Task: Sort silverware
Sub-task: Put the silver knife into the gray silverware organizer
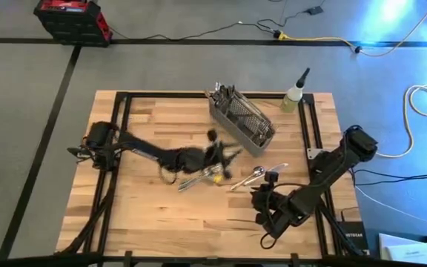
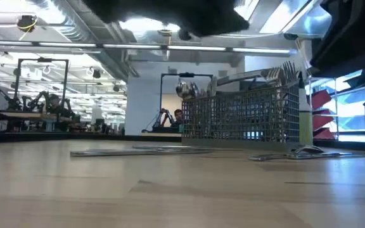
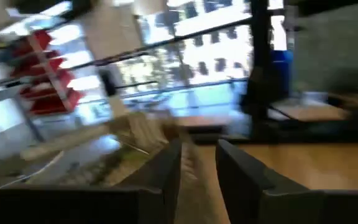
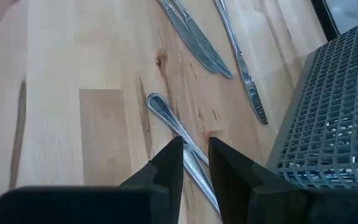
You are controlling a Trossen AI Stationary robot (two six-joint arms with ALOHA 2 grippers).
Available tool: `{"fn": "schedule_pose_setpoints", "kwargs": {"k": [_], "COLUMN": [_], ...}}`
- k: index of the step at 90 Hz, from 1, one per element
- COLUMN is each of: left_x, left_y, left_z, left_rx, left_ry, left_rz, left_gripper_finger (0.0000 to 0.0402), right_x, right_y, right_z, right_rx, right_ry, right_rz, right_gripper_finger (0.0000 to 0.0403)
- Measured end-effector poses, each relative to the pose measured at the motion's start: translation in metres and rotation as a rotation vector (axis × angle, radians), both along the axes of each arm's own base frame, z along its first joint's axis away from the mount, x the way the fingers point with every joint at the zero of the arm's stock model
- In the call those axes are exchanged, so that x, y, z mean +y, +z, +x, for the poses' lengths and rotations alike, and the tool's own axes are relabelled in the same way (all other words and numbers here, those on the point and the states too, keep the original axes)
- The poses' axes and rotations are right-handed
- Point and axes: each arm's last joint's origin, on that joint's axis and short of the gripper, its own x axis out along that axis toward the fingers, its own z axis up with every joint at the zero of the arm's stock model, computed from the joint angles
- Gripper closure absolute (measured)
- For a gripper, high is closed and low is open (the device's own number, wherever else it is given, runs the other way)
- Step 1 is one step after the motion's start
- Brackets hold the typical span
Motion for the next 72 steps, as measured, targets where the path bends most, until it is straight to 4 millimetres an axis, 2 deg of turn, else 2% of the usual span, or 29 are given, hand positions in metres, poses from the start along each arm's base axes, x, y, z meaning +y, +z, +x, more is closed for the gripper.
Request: {"fn": "schedule_pose_setpoints", "kwargs": {"k": [10, 19, 29, 40, 47, 57, 64, 72], "left_x": [-0.025, -0.036, -0.041, -0.041, -0.046, -0.060, -0.070, -0.081], "left_y": [-0.019, -0.049, -0.080, -0.107, -0.117, -0.122, -0.122, -0.123], "left_z": [-0.031, -0.058, -0.085, -0.112, -0.126, -0.142, -0.151, -0.161], "left_rx": [0.028, 0.035, 0.056, 0.082, 0.109, 0.118, 0.104, 0.092], "left_ry": [0.040, 0.069, 0.083, 0.121, 0.096, 0.085, 0.103, 0.116], "left_rz": [-0.050, -0.107, -0.220, -0.319, -0.326, -0.282, -0.250, -0.216], "left_gripper_finger": [0.0318, 0.0318, 0.0318, 0.0318, 0.0318, 0.0318, 0.0318, 0.0318], "right_x": [0.002, 0.005, 0.007, 0.004, 0.001, -0.010, -0.024, -0.044], "right_y": [0.001, 0.002, 0.005, 0.008, 0.005, -0.015, -0.033, -0.048], "right_z": [0.002, 0.008, 0.021, 0.047, 0.069, 0.100, 0.117, 0.131], "right_rx": [-0.023, -0.053, -0.083, -0.157, -0.194, -0.199, -0.177, -0.153], "right_ry": [0.002, 0.036, 0.137, 0.225, 0.312, 0.418, 0.402, 0.339], "right_rz": [0.020, 0.032, 0.025, 0.035, 0.051, 0.021, -0.004, 0.018], "right_gripper_finger": [0.0343, 0.0343, 0.0343, 0.0343, 0.0347, 0.0374, 0.0396, 0.0395]}}
